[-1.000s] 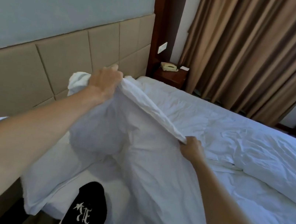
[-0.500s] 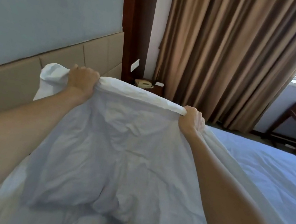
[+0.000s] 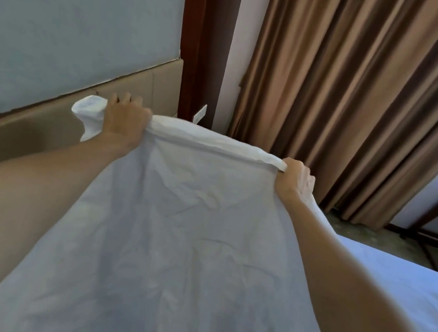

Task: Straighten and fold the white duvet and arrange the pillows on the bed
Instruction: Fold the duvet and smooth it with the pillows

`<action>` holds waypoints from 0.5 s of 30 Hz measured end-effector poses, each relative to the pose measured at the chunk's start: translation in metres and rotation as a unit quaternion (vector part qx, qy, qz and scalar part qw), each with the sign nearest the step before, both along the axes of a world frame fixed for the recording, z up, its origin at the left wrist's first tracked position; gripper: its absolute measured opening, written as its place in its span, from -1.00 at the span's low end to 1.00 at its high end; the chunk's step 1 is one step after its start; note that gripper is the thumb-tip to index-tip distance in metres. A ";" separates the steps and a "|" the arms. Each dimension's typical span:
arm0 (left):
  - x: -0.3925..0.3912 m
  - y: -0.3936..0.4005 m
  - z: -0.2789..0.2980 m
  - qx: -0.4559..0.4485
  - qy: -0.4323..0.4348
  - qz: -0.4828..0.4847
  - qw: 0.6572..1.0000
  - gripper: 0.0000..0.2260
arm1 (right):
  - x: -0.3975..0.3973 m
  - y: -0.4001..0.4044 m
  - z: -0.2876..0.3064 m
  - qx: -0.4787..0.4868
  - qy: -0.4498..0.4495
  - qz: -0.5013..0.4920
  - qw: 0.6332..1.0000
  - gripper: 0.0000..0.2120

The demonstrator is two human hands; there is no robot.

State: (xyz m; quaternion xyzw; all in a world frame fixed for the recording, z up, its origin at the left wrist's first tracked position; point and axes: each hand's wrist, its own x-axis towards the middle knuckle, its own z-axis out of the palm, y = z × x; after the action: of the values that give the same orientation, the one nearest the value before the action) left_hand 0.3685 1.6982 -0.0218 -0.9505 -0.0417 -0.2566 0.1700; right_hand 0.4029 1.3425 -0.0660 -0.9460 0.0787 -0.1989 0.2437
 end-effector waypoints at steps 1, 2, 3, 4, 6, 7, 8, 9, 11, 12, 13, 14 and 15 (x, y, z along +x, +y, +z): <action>0.014 0.000 -0.003 -0.005 -0.006 -0.002 1.000 -0.81 | 0.015 -0.001 -0.006 0.005 0.002 -0.011 1.000 -0.73; 0.027 0.000 -0.010 -0.004 -0.009 -0.007 1.000 -0.82 | 0.026 -0.004 -0.013 0.008 0.003 -0.019 1.000 -0.72; 0.037 -0.002 -0.019 0.000 -0.006 -0.013 1.000 -0.82 | 0.034 -0.008 -0.021 0.006 0.009 -0.024 1.000 -0.70; 0.046 -0.003 -0.029 0.002 0.002 -0.017 1.000 -0.81 | 0.041 -0.011 -0.029 -0.001 0.017 -0.025 1.000 -0.68; 0.060 -0.007 -0.052 -0.011 0.027 -0.021 0.999 -0.79 | 0.048 -0.015 -0.050 -0.018 0.040 -0.029 0.999 -0.65; 0.064 -0.009 -0.062 -0.016 0.040 -0.022 0.999 -0.78 | 0.049 -0.015 -0.059 -0.024 0.053 -0.032 0.998 -0.65; 0.069 -0.012 -0.075 -0.013 0.057 -0.025 0.998 -0.76 | 0.051 -0.015 -0.070 -0.030 0.074 -0.035 0.996 -0.64; 0.073 -0.016 -0.085 -0.010 0.068 -0.032 0.997 -0.76 | 0.054 -0.015 -0.081 -0.028 0.093 -0.037 0.995 -0.64; 0.076 -0.026 -0.106 -0.011 0.087 -0.043 0.995 -0.75 | 0.058 -0.019 -0.100 -0.018 0.129 -0.041 0.991 -0.64; 0.076 -0.030 -0.114 -0.020 0.094 -0.042 0.995 -0.73 | 0.060 -0.021 -0.108 -0.009 0.141 -0.039 0.989 -0.65; 0.074 -0.032 -0.122 -0.023 0.104 -0.032 0.994 -0.68 | 0.061 -0.023 -0.115 -0.002 0.150 -0.036 0.988 -0.67; 0.073 -0.032 -0.132 -0.026 0.123 -0.017 0.992 -0.60 | 0.060 -0.023 -0.120 0.005 0.159 -0.030 0.987 -0.71; 0.071 -0.031 -0.142 -0.038 0.153 0.002 0.987 -0.49 | 0.059 -0.022 -0.124 0.016 0.169 -0.020 0.985 -0.77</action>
State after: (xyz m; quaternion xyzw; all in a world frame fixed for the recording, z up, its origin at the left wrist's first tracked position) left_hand 0.4393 1.6673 -0.1637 -0.9844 -0.0268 -0.1057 0.1384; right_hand 0.4615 1.3201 -0.1898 -0.9603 0.1410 -0.0403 0.2375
